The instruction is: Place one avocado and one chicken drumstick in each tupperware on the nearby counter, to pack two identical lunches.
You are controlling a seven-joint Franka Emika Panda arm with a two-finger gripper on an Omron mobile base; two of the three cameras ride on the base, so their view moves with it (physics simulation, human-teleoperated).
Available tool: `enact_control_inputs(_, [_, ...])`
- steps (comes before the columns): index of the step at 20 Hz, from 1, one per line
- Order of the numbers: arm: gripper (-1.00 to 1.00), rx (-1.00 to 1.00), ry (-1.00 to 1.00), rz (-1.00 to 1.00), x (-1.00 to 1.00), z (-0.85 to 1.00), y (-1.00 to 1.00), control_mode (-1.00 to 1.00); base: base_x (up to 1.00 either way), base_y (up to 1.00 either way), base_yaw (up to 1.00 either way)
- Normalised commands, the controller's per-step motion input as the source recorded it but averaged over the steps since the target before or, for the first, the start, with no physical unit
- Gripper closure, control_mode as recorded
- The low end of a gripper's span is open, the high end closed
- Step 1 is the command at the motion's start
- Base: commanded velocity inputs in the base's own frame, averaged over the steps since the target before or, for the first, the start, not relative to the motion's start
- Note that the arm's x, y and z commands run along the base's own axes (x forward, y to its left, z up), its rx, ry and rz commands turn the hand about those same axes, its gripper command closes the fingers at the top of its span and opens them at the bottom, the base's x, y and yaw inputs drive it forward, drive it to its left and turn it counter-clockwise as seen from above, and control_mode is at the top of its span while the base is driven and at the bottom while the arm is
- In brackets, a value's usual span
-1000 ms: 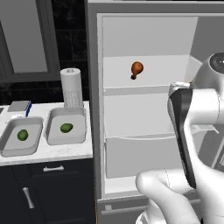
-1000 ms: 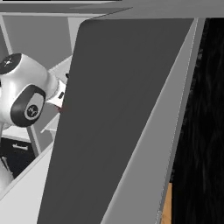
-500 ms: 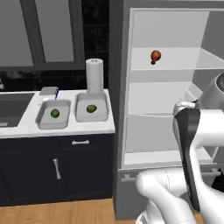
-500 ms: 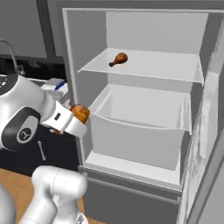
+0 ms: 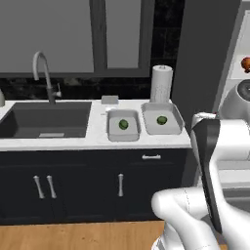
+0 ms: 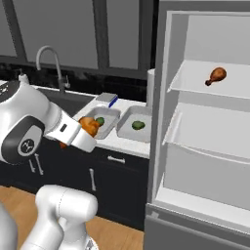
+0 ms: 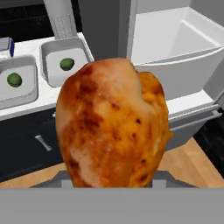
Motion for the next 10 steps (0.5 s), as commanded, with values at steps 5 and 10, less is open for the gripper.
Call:
enact_control_inputs(5, [1.00, 0.00, 0.00, 0.00, 0.00, 0.00, 0.00, 1.00, 0.68, 1.00, 0.01])
enact_control_inputs(10, [1.00, 0.00, 0.00, 0.00, 0.00, 0.00, 0.00, 1.00, 1.00, 0.29, -0.11])
